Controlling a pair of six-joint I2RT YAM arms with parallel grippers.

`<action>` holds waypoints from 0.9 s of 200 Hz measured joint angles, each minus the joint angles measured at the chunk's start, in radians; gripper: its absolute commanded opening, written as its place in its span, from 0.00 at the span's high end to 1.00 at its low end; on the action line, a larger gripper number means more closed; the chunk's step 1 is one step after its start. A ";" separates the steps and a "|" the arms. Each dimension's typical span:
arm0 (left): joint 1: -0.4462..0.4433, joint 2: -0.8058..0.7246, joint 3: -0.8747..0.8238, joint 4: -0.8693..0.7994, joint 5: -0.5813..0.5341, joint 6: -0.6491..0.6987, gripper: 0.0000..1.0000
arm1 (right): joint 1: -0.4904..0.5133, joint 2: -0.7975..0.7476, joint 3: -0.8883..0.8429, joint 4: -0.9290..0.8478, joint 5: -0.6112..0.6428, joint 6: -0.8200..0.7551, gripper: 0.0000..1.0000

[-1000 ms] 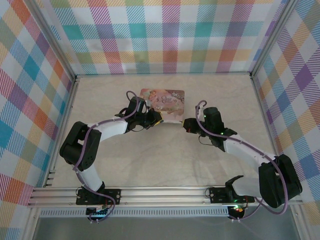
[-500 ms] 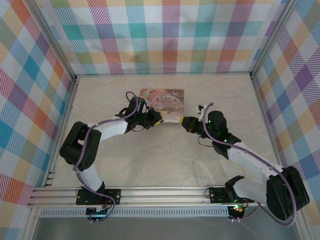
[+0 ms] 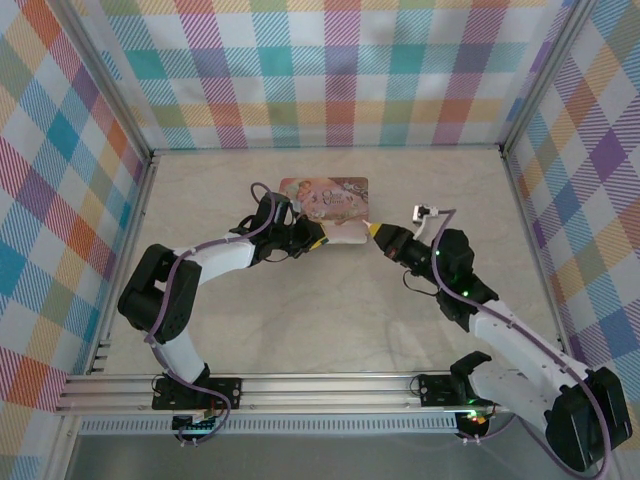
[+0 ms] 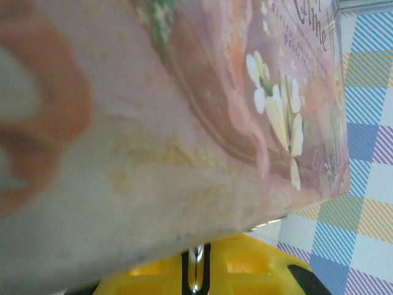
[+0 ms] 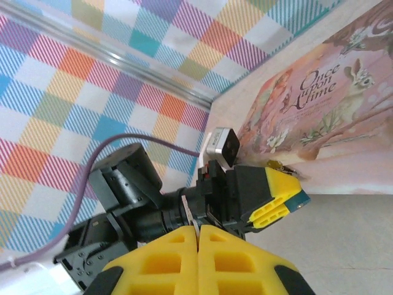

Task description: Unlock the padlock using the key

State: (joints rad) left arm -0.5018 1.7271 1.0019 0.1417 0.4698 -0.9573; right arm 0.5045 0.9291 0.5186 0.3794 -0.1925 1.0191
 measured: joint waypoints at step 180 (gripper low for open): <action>0.000 -0.016 0.000 0.033 0.002 -0.029 0.88 | 0.101 0.675 -0.177 0.773 0.082 0.299 1.00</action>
State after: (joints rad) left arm -0.5018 1.7115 1.0019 0.1745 0.4717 -0.9863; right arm 0.6060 1.6043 0.3416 1.1526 -0.1101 1.3178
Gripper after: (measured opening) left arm 0.125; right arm 0.059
